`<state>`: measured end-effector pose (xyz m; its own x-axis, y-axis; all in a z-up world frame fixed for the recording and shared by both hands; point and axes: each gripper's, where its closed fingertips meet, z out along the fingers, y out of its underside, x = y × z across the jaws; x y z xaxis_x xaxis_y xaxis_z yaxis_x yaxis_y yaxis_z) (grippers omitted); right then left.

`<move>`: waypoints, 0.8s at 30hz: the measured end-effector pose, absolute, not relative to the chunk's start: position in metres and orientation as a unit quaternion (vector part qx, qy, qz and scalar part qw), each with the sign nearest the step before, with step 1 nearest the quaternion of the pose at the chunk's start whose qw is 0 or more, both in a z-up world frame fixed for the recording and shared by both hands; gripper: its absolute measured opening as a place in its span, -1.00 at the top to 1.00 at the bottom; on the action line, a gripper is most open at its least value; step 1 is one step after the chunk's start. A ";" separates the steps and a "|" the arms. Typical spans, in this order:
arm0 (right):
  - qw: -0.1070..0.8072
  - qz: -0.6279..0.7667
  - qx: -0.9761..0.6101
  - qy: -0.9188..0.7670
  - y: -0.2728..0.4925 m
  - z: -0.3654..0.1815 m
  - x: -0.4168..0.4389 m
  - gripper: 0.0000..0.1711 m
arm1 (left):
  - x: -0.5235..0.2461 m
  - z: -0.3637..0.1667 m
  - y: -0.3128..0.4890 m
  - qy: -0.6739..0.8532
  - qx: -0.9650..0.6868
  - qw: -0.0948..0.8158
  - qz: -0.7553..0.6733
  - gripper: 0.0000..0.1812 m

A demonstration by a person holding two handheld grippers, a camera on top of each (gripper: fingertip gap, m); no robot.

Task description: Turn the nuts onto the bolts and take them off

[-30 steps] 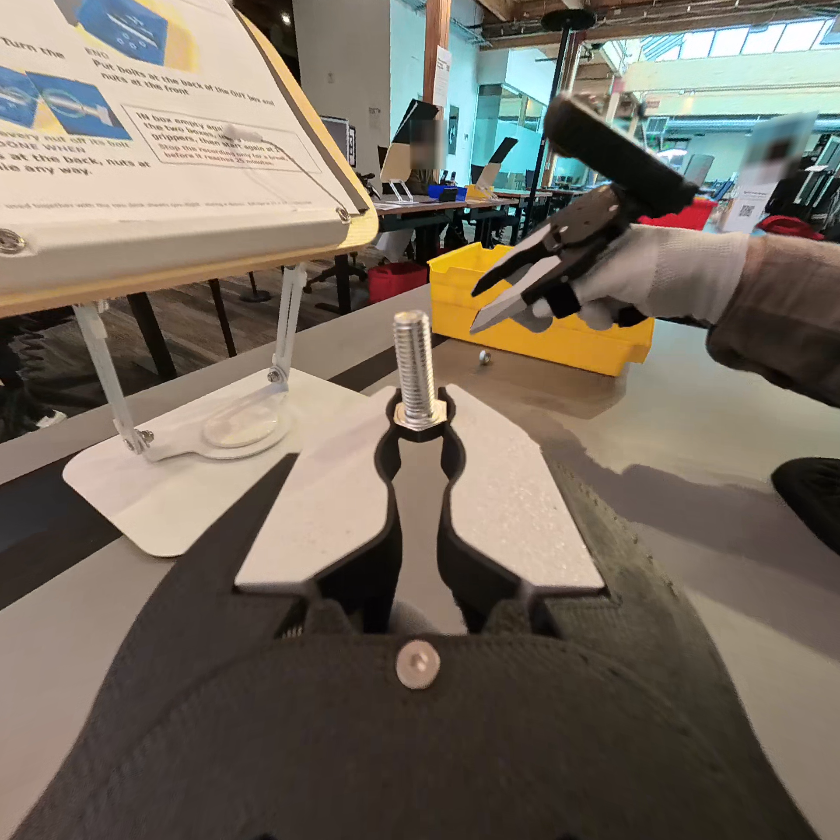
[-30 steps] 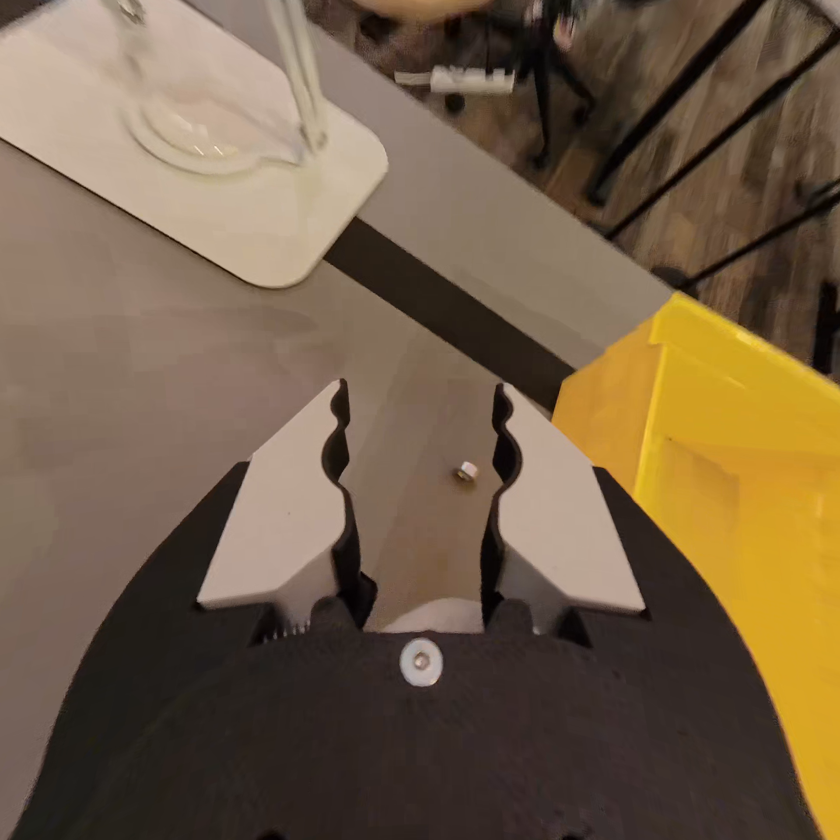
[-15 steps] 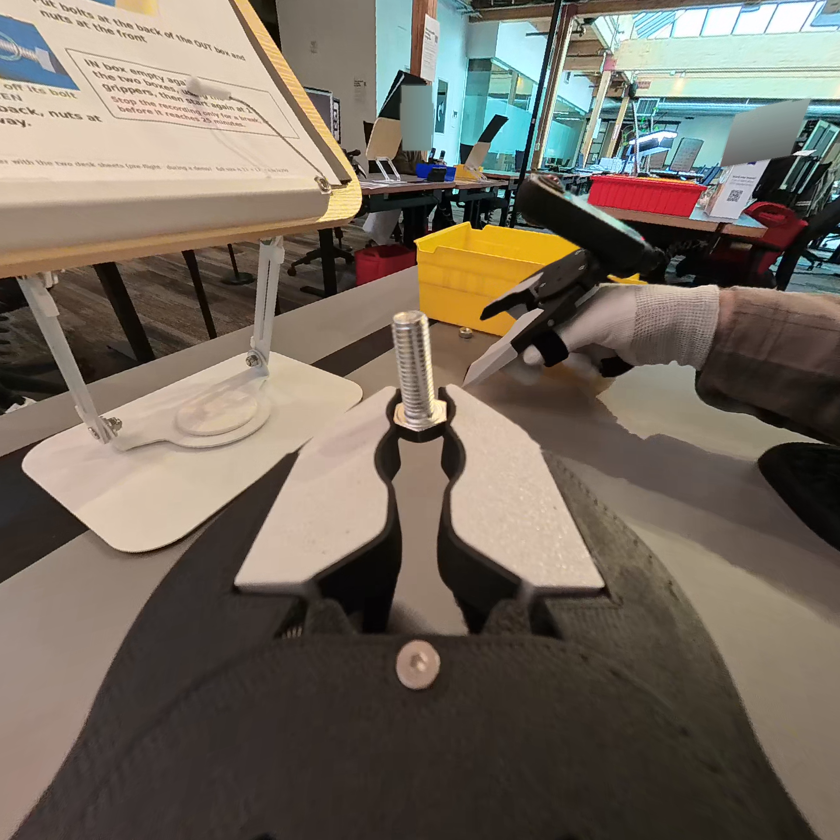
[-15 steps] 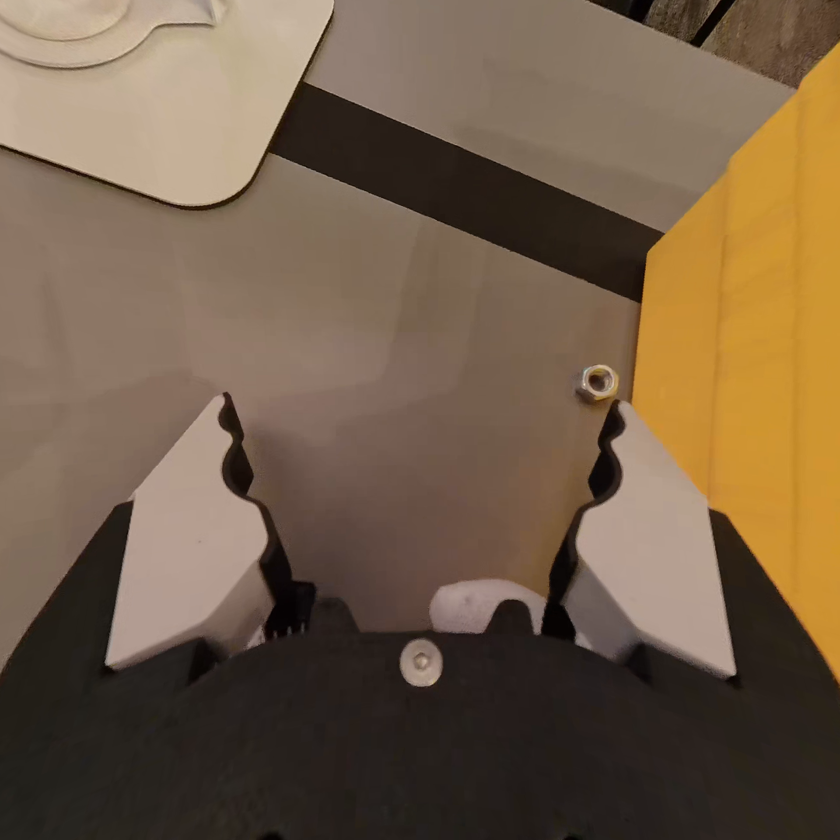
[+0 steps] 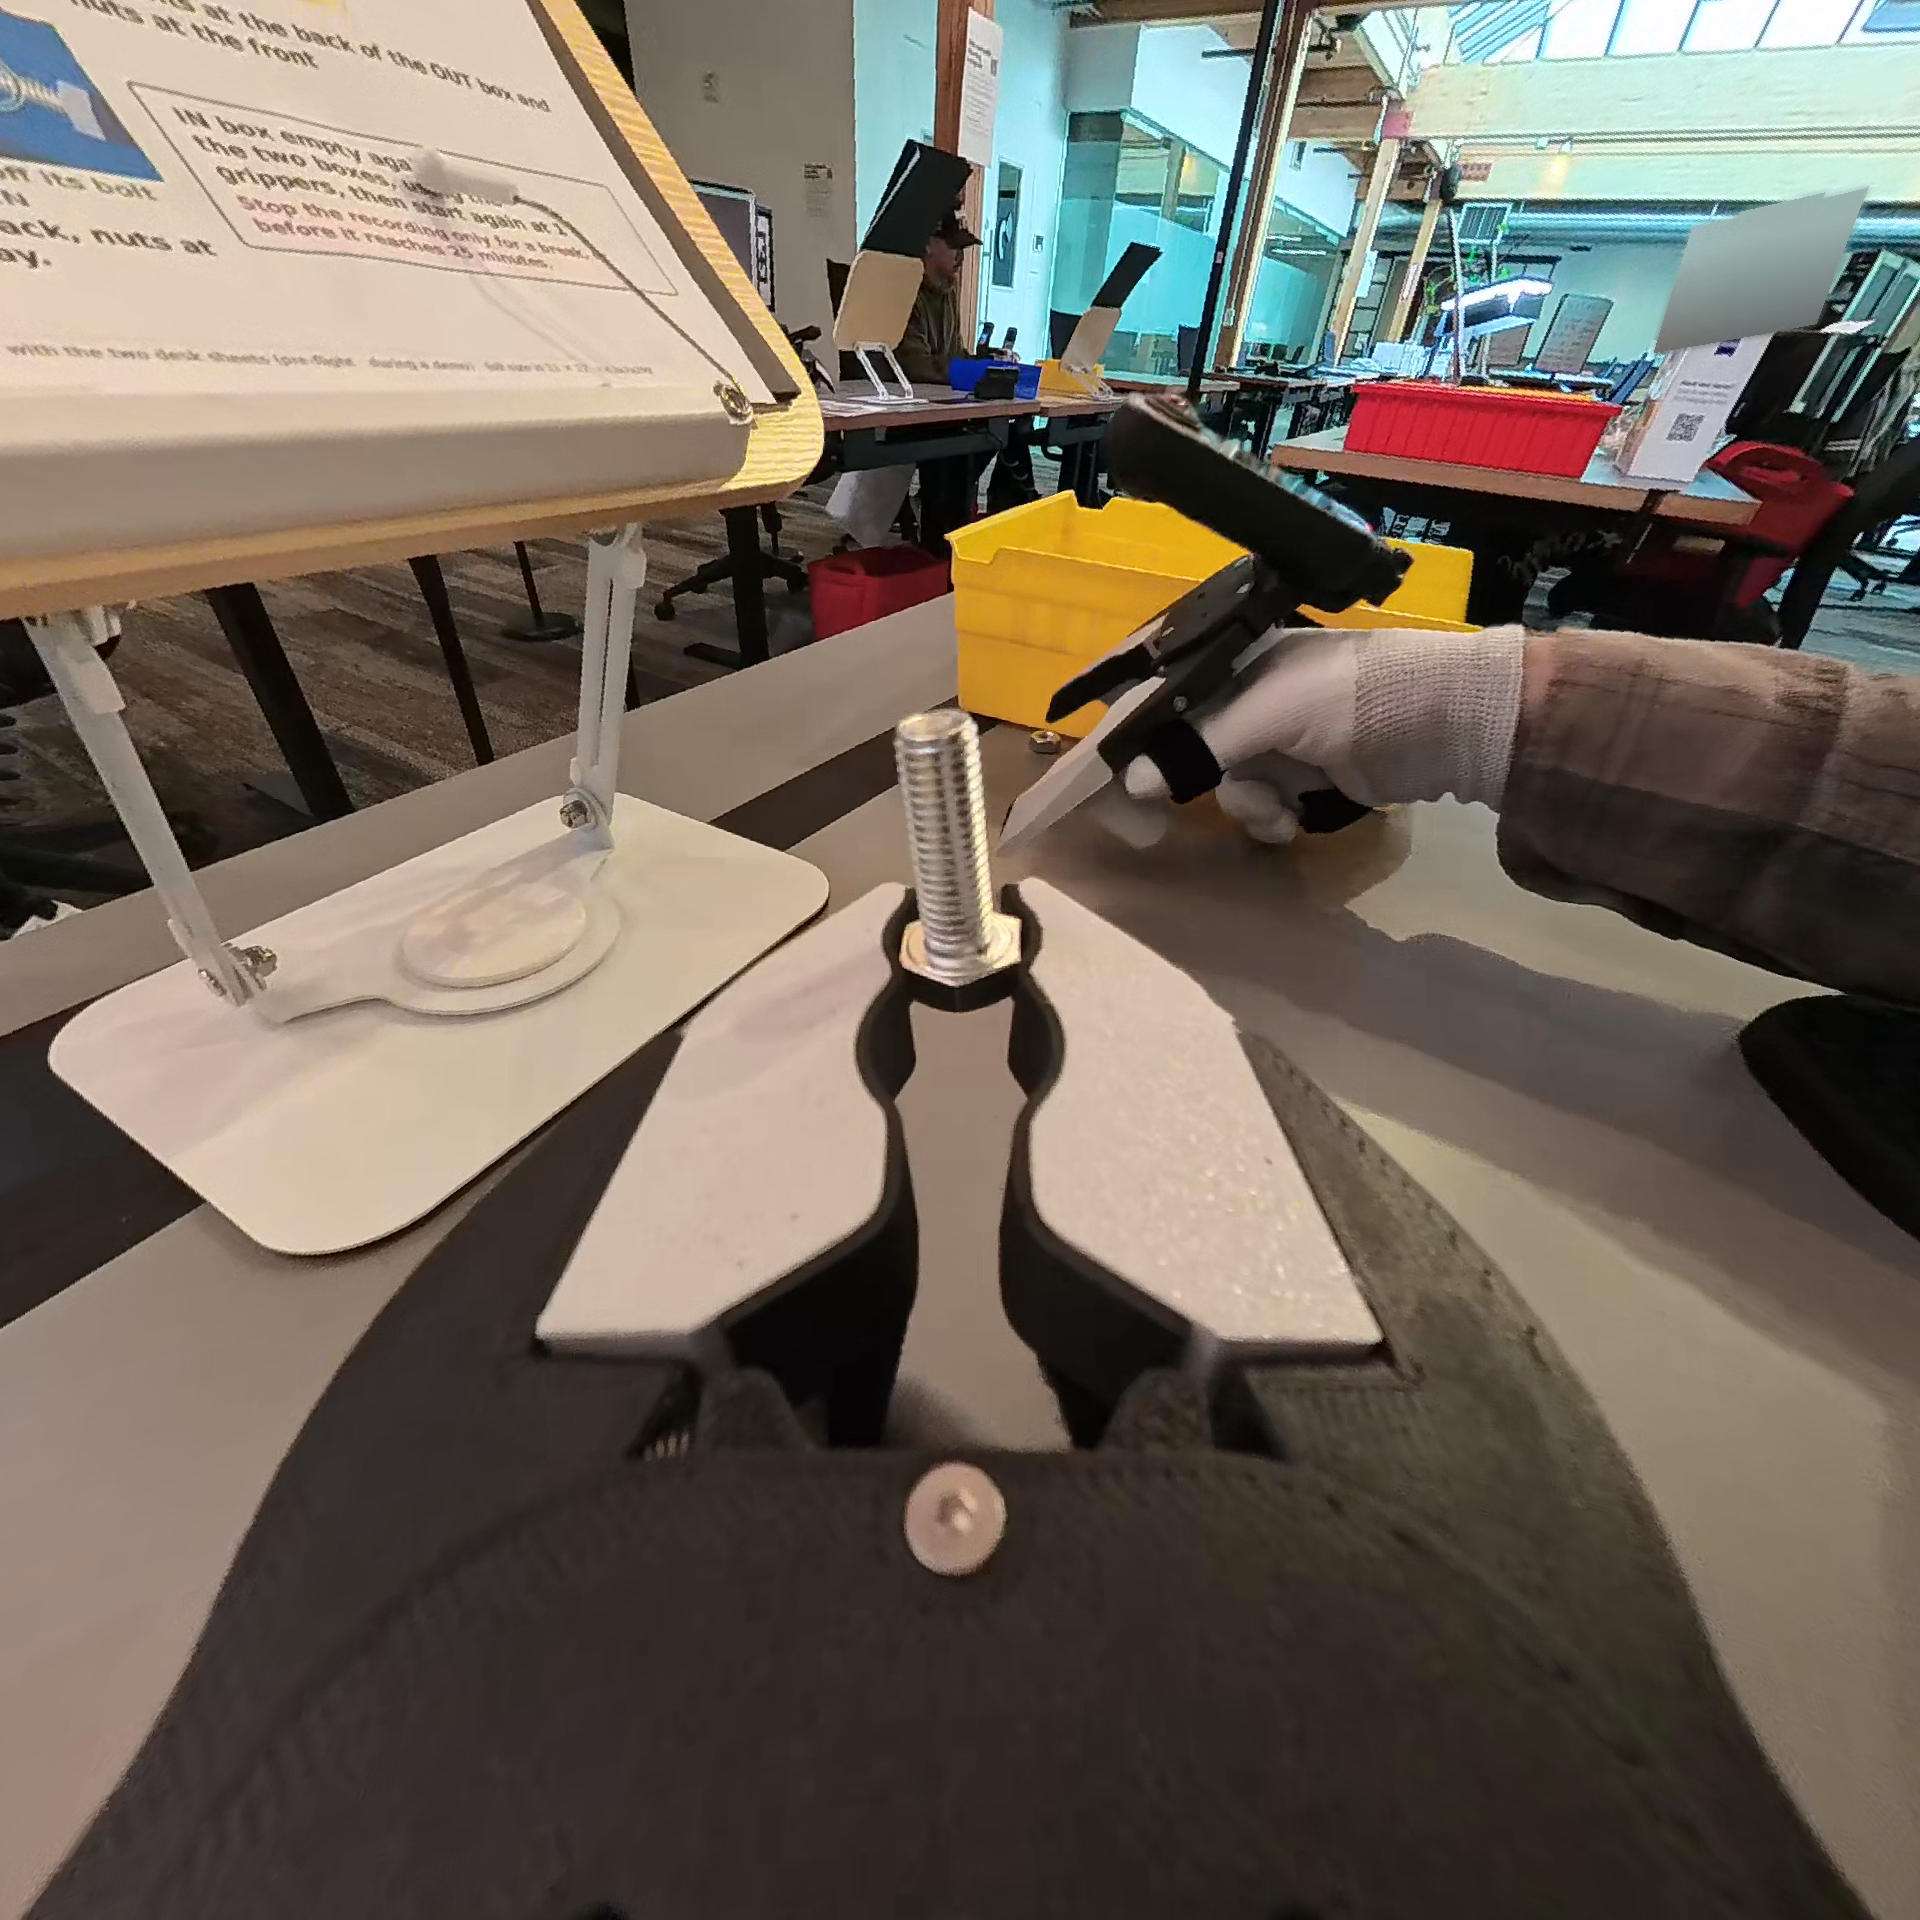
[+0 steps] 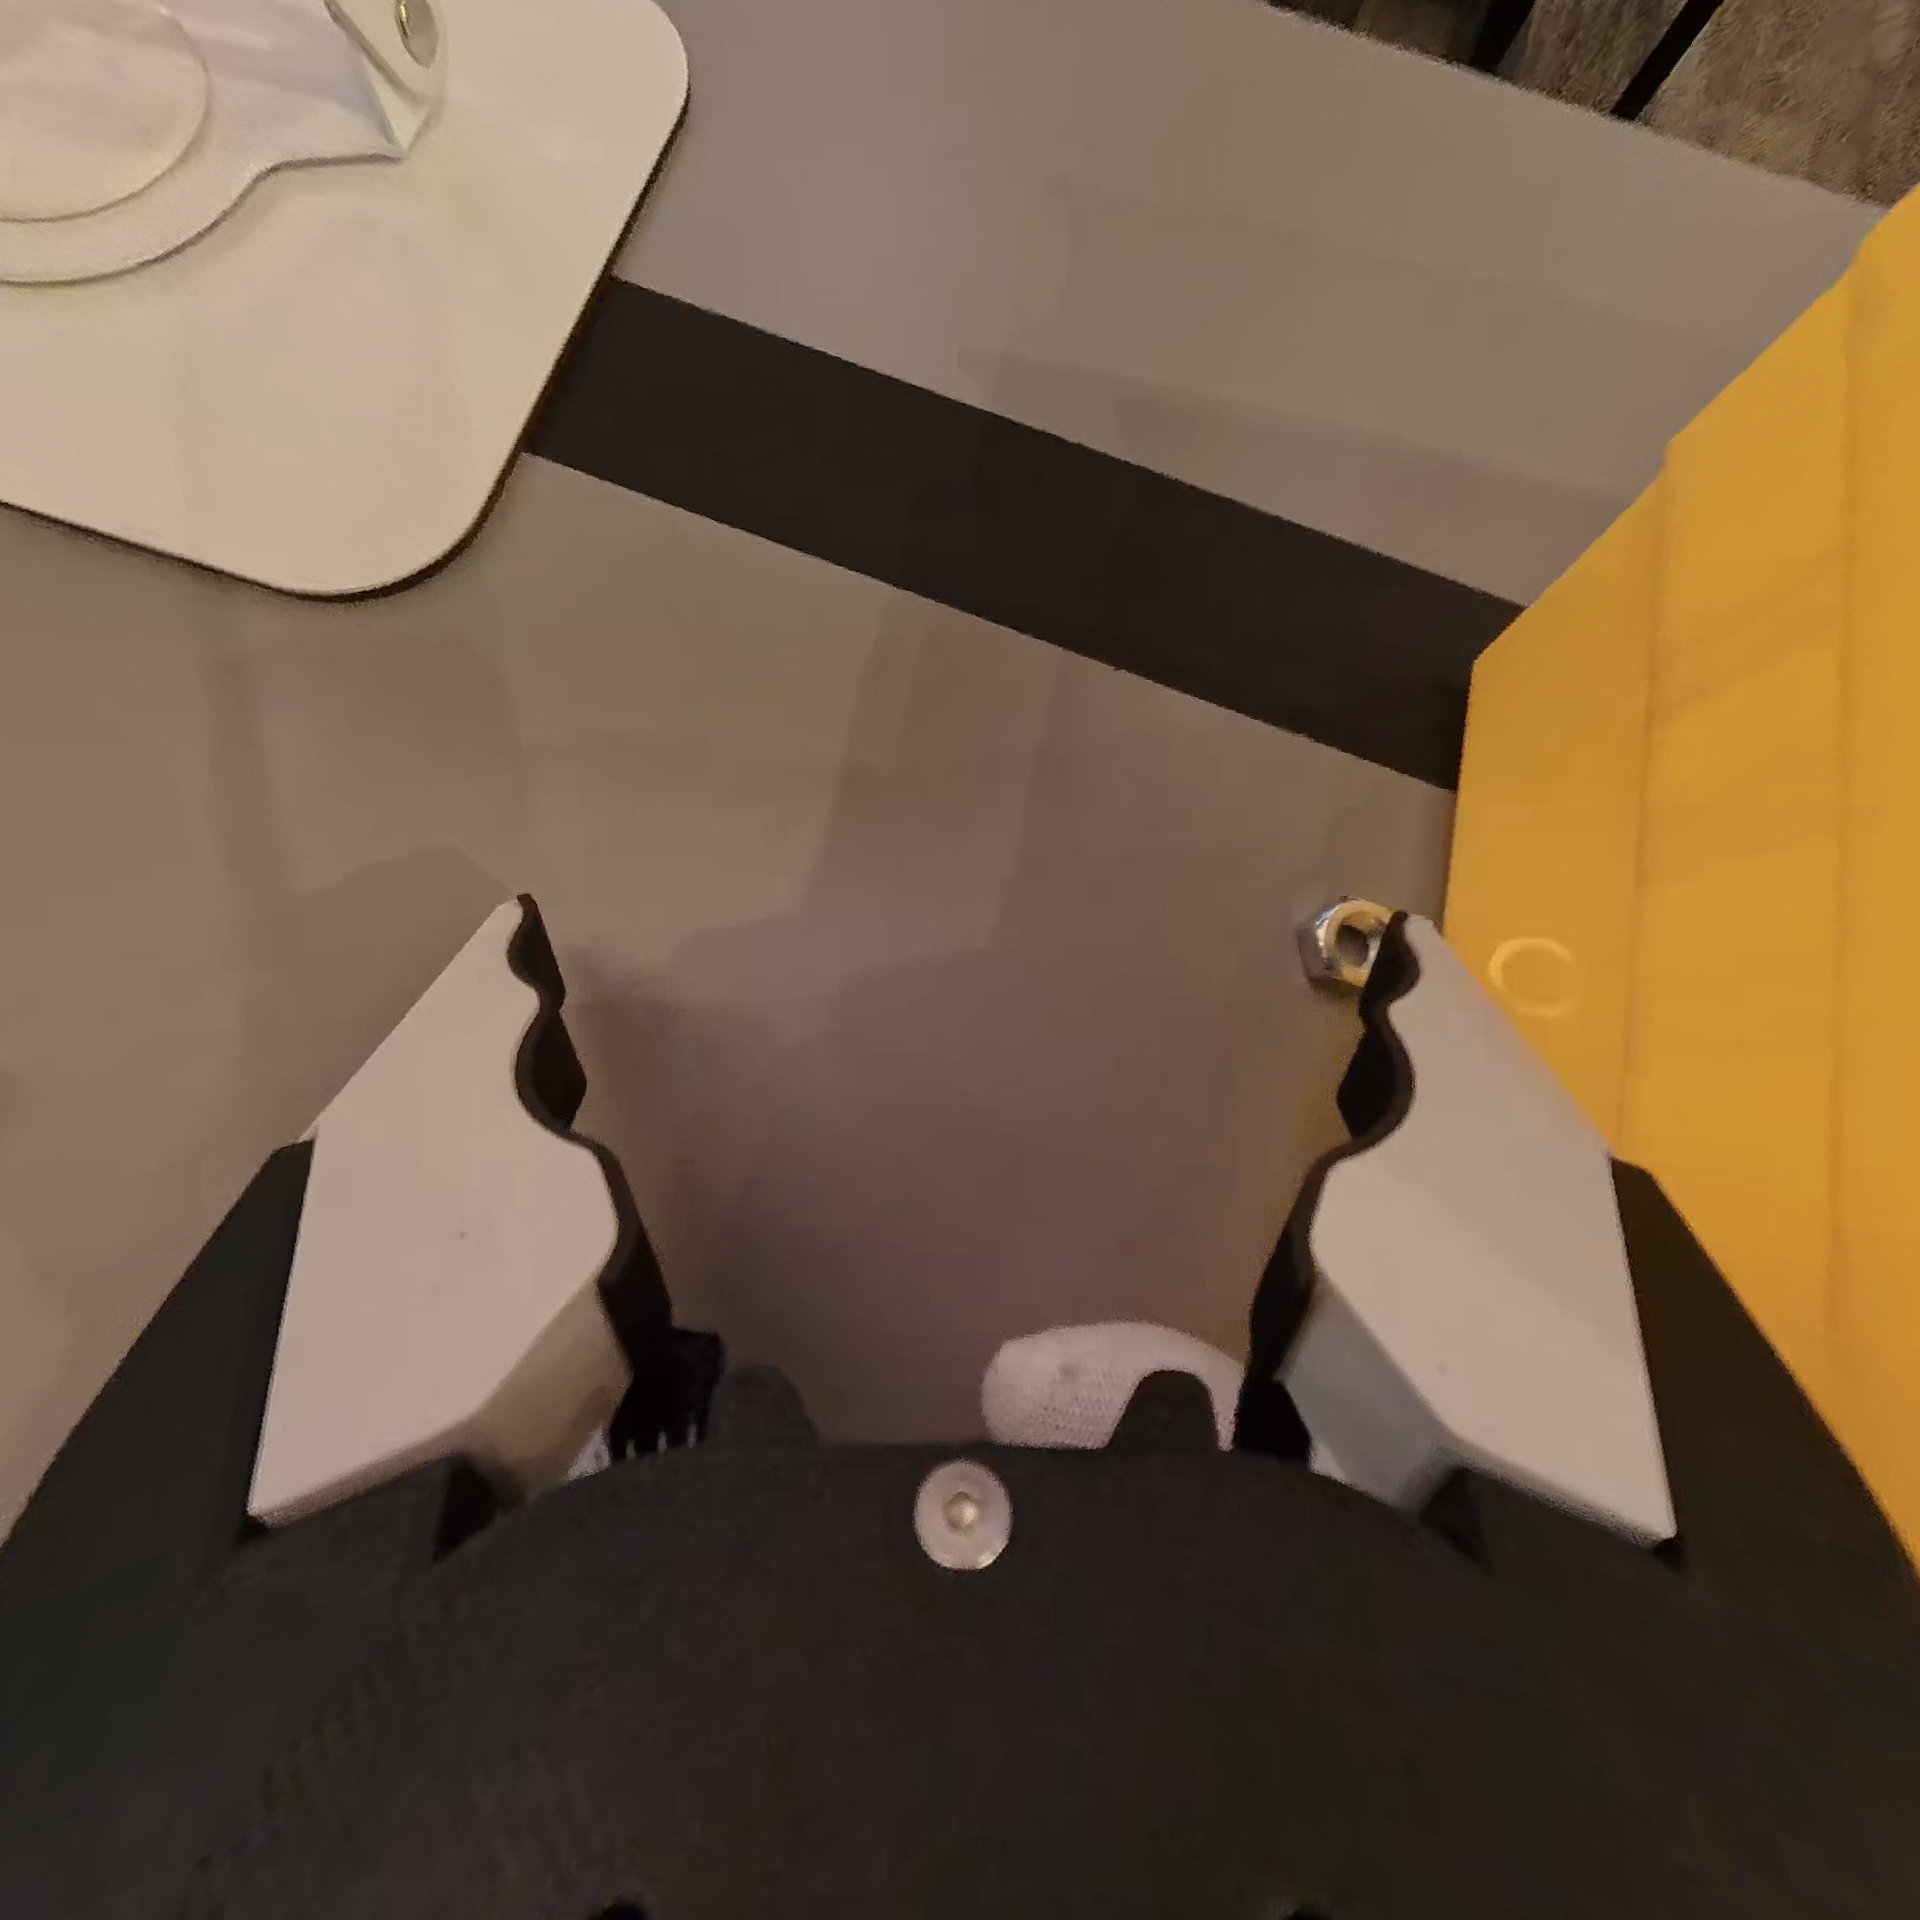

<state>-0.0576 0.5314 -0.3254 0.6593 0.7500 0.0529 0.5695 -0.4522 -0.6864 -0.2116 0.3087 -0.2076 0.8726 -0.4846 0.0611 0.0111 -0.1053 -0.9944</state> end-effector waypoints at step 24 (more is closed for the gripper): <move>0.200 0.247 -0.718 -0.620 0.254 -0.325 -0.125 -0.25 | -0.214 -0.207 0.308 0.171 -0.722 0.646 -0.181 0.84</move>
